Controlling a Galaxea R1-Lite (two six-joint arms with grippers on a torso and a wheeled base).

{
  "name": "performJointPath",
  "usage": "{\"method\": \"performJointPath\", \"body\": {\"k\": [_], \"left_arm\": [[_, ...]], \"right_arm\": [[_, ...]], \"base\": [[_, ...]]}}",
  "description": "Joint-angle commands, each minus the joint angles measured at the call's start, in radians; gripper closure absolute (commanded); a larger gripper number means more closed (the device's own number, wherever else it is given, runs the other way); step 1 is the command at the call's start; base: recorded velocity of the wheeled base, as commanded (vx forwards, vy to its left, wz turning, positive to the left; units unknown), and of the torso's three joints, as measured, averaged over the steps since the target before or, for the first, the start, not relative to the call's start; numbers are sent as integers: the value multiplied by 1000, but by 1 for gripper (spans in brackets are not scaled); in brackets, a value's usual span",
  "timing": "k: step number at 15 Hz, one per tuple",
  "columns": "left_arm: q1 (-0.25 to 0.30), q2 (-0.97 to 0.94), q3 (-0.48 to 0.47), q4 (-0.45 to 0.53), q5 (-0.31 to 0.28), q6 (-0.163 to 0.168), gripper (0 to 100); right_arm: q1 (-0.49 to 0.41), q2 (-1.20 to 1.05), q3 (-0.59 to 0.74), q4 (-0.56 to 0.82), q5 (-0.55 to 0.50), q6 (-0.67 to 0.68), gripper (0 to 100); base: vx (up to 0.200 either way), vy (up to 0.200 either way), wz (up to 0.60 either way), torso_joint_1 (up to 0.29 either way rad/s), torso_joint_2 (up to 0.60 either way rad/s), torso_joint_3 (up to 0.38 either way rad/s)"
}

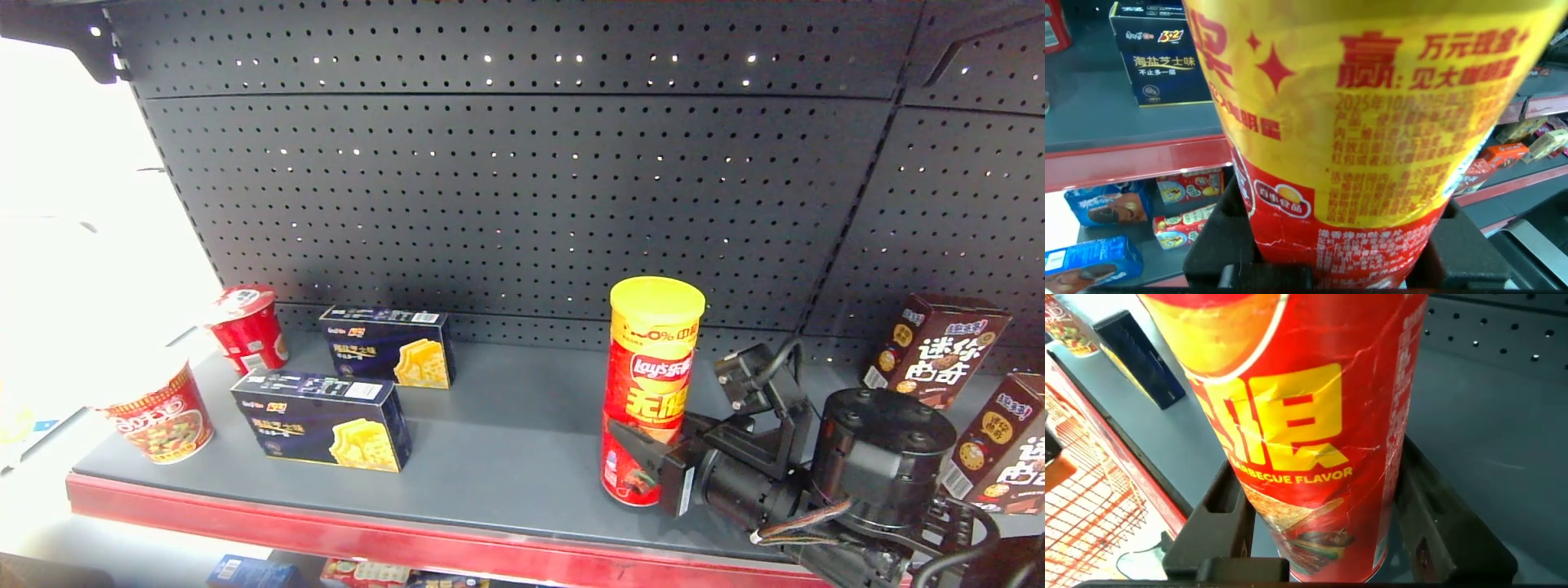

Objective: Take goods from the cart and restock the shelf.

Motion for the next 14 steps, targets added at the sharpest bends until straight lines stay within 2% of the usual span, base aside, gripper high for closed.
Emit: {"method": "performJointPath", "body": {"k": [1, 4, 10, 11, 14], "left_arm": [[0, -1, 0, 0, 0, -1, 100], [0, -1, 0, 0, 1, -18, 100], [-2, -11, 0, 0, 1, -20, 100], [-2, -13, 0, 0, 1, -20, 100], [-2, -13, 0, 0, 1, -20, 100]], "right_arm": [[8, 42, 17, -27, 0, -3, 100], [1, 53, 41, -88, 3, -7, 100], [2, 57, 58, -94, 3, -9, 100], [4, 57, 58, -94, 2, -9, 0], [5, 51, 77, -97, 3, -9, 0]], "base": [[0, 0, 0, 0, 0, 0], [0, 0, 0, 0, 0, 0], [0, 0, 0, 0, 0, 0], [0, 0, 0, 0, 0, 0], [0, 0, 0, 0, 0, 0]]}}
